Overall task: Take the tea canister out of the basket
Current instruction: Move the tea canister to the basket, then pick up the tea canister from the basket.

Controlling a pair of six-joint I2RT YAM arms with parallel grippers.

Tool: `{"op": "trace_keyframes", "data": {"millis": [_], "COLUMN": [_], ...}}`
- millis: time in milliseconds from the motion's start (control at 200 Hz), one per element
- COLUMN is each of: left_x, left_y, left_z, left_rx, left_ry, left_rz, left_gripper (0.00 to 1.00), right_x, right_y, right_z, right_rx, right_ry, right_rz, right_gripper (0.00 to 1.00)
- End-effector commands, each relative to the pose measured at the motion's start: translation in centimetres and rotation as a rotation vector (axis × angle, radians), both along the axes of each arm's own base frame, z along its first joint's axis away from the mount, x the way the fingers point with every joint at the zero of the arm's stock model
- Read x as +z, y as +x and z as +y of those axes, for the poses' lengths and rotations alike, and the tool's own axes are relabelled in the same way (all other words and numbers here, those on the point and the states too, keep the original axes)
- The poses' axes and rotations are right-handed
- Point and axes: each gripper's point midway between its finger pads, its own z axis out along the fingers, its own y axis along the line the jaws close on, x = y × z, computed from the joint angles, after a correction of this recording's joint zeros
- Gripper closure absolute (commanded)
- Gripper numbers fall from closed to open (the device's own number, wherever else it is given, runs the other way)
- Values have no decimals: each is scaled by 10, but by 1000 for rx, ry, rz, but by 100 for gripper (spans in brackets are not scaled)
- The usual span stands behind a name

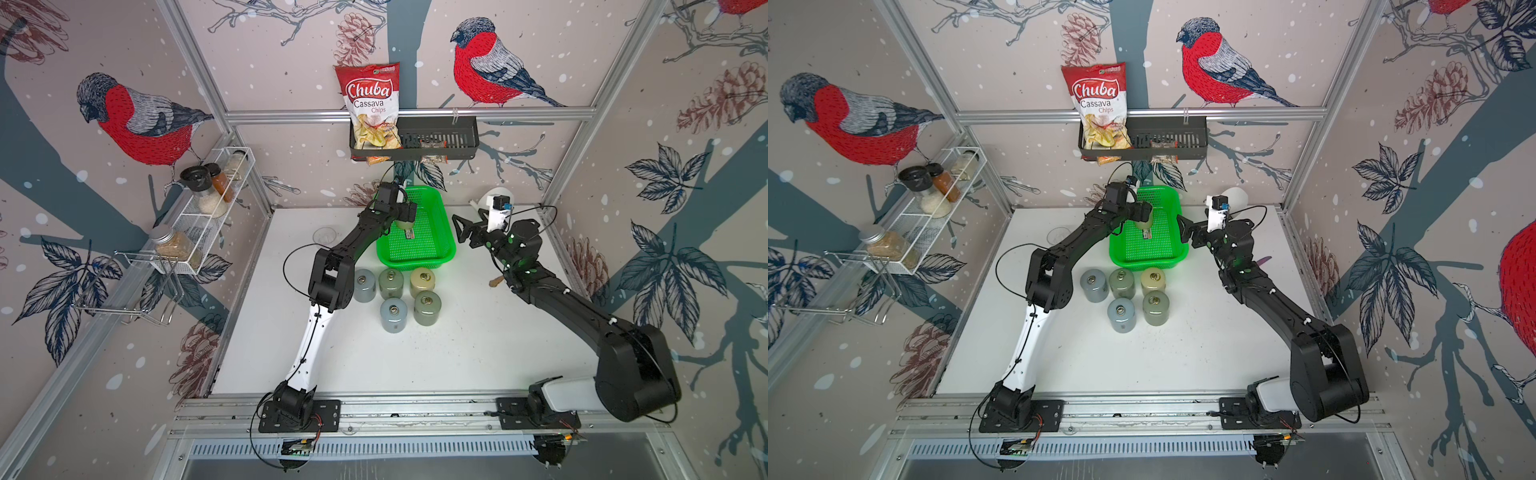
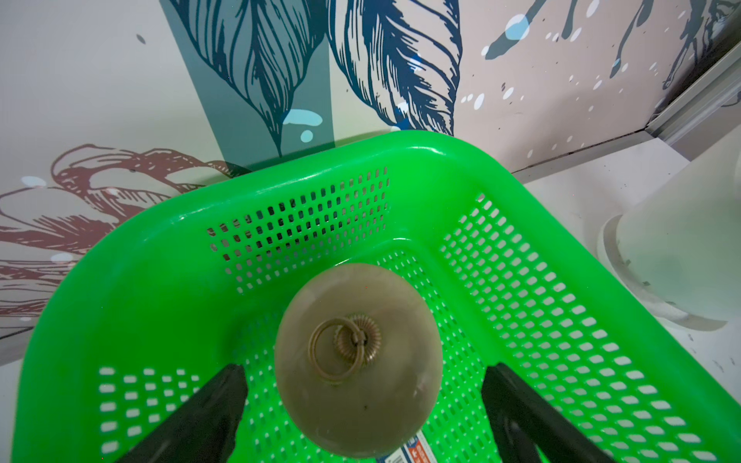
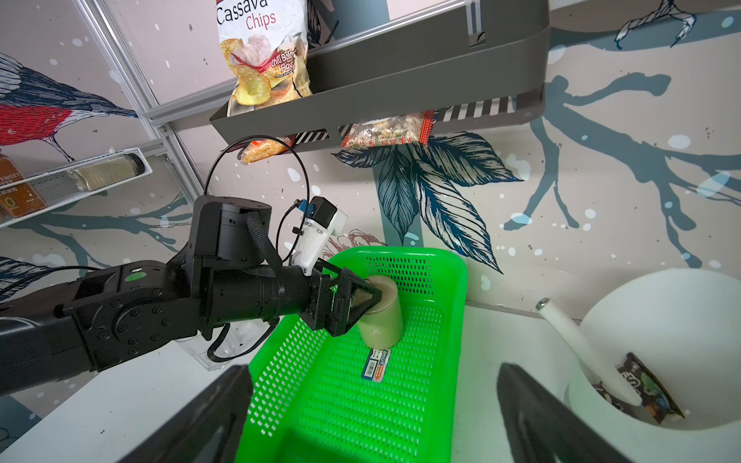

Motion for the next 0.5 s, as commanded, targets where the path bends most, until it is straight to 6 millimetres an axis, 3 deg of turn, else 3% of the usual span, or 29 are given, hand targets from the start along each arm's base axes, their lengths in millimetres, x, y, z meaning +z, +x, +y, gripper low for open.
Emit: {"op": "trace_keyframes", "data": {"millis": [0,205,495], "left_x": [8,-12,-30], "left_y": [5,9,6], "left_z": [0,3,-9], "left_rx": [14,22,-27], "left_ry": [-20,34,46], "left_rz": [-20,-7,14], "left_gripper": [4,3,3], "right_x": [0,-3,-9], "right_y": [0,1,4], "right_z": [-2,-1,0], "right_rx": [-4,-3,-1], "right_ry": [0,0,-3], "right_rz": [-1,5,19], "right_gripper": [0,0,0]}}
